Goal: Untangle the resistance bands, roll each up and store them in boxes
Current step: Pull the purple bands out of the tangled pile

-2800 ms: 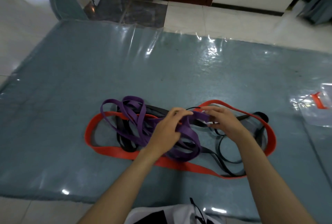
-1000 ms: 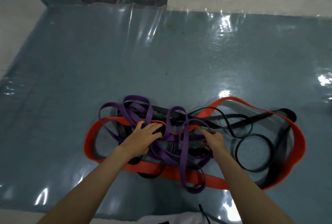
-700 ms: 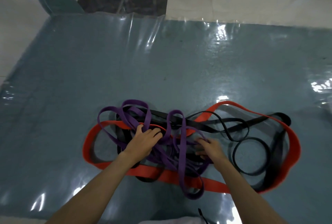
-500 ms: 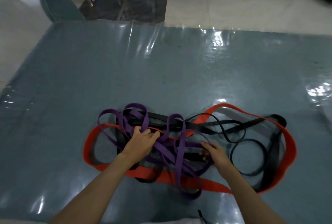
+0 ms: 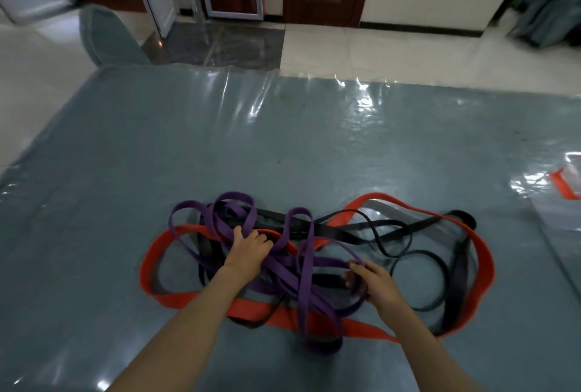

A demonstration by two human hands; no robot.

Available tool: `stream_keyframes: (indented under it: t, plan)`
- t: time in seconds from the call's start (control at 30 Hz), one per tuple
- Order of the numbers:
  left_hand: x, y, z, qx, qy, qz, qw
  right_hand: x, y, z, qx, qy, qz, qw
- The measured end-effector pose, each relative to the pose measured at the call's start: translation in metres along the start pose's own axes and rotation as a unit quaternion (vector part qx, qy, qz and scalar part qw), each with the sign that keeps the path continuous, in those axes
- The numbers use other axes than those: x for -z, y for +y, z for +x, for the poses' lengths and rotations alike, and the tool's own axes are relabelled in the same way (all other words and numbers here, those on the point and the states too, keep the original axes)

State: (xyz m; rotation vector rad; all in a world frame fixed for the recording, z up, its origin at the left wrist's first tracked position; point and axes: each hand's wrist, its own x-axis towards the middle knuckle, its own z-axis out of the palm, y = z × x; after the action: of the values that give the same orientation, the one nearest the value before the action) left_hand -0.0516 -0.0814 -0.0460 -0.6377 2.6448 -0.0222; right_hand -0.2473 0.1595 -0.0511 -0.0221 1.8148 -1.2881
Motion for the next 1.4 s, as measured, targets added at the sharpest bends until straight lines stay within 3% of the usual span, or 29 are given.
stream_keyframes:
  t: [0.1, 0.3, 0.5, 0.63, 0.77, 0.9, 1.0, 1.13, 1.3, 1.4]
  plan:
    - [0.005, -0.010, -0.006, -0.023, 0.015, 0.019, 0.999, 0.007, -0.001, -0.006, -0.003, -0.007, 0.016, 1.000]
    - [0.027, -0.037, -0.023, -0.043, 0.124, -0.019, 0.991, 0.013, -0.008, -0.007, 0.013, 0.015, 0.011, 1.000]
    - [0.071, -0.055, -0.041, -0.078, 0.203, -0.071, 0.974, -0.001, -0.049, -0.017, 0.131, 0.027, -0.103, 0.986]
    - [0.102, -0.054, -0.050, -0.098, 0.239, -0.088, 0.962, -0.024, -0.096, -0.035, 0.321, 0.060, -0.224, 0.918]
    - [0.134, -0.054, -0.054, -0.108, 0.267, -0.100, 0.952, -0.058, -0.139, -0.062, 0.470, -0.052, -0.300, 0.828]
    - [0.173, -0.049, -0.061, -0.120, 0.271, -0.162, 0.941, -0.088, -0.168, -0.078, 0.511, -0.146, -0.347, 0.773]
    - [0.202, -0.052, -0.068, -0.126, 0.272, -0.223, 0.927, -0.101, -0.189, -0.084, 0.508, -0.132, -0.316, 0.790]
    - [0.227, -0.054, -0.074, -0.143, 0.249, -0.312, 0.905, -0.105, -0.215, -0.087, 0.552, -0.069, -0.333, 0.761]
    - [0.239, -0.057, -0.075, -0.137, 0.244, -0.374, 0.884, -0.093, -0.234, -0.089, 0.499, -0.127, -0.261, 0.817]
    - [0.240, -0.060, -0.073, -0.136, 0.252, -0.400, 0.870, -0.089, -0.241, -0.092, 0.501, -0.151, -0.193, 0.830]
